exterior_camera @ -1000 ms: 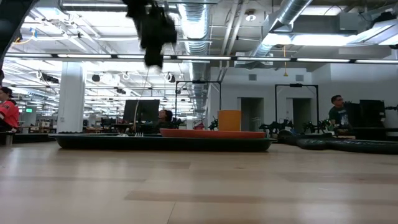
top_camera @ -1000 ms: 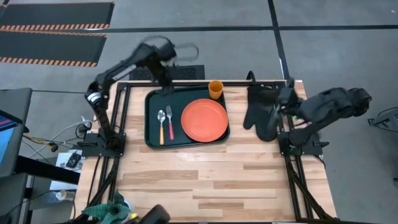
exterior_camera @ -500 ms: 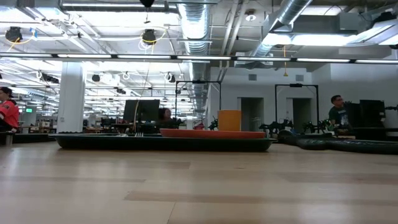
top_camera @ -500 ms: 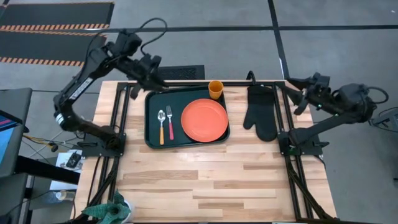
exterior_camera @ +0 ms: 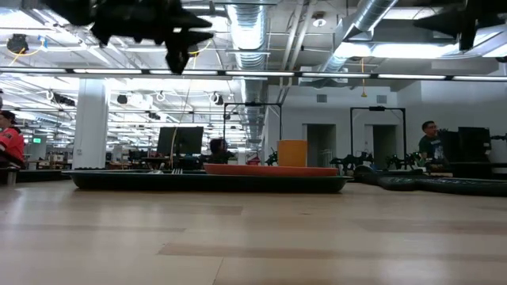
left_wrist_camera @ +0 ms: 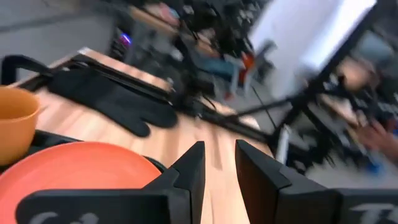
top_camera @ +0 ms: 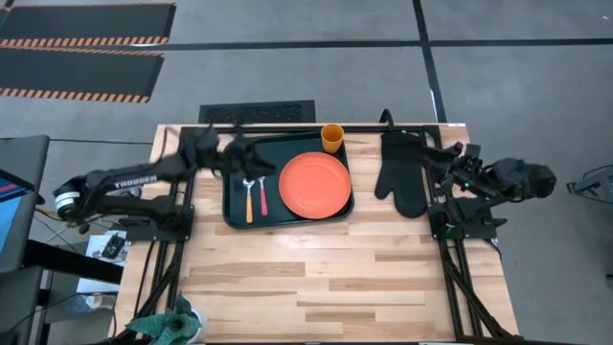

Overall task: Pick and place plate/cup/fork/spoon on tray
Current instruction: Return to Home Position

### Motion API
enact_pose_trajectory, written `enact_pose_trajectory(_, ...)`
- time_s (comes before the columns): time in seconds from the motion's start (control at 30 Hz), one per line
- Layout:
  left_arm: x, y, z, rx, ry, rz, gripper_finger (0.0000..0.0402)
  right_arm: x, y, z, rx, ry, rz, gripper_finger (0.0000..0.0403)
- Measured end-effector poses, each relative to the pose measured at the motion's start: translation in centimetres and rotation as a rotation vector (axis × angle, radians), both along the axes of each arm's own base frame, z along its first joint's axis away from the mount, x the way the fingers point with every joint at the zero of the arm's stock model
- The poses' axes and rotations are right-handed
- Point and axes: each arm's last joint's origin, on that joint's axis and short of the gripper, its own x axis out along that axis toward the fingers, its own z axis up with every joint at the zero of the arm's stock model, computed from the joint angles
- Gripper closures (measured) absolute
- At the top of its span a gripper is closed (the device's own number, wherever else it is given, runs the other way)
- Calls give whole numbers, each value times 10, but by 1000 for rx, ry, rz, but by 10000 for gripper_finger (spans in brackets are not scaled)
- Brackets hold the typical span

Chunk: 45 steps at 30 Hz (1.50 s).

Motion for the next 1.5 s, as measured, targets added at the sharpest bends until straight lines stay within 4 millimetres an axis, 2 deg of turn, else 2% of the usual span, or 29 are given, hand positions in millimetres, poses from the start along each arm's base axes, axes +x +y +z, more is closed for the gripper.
enact_pose_trajectory(0.13,-3,-32,-42,-3,-88,75,326,2,1,-9,19,-2,3,171)
enact_pose_trajectory(0.2,-8,-47,-49,-13,-199,67,326,4,1,-12,23,-8,7,171)
enact_pose_trajectory(0.33,-39,-68,-19,52,-590,72,326,5,2,-13,35,-17,13,171)
enact_pose_trajectory(0.43,-68,-74,-5,112,-678,162,326,5,2,-13,34,-16,20,171)
enact_pose_trajectory(0.57,-99,-80,-7,119,-484,182,326,5,2,-13,33,-15,20,171)
enact_pose_trajectory(0.63,-112,-81,-16,95,-369,251,326,5,2,-13,33,-14,20,171)
enact_pose_trajectory(0.77,-126,-82,-32,117,-305,374,326,5,2,-16,9,29,18,171)
enact_pose_trajectory(0.9,-121,-83,-60,131,-308,408,326,13,4,-32,13,80,20,171)
enact_pose_trajectory(1.1,-109,-87,-106,51,-305,358,326,26,8,-72,90,95,11,171)
enact_pose_trajectory(1.27,-108,-89,-111,77,-245,351,326,29,9,-95,135,85,11,171)
enact_pose_trajectory(1.5,-108,-84,-122,109,-126,498,326,33,10,-110,136,108,3,171)
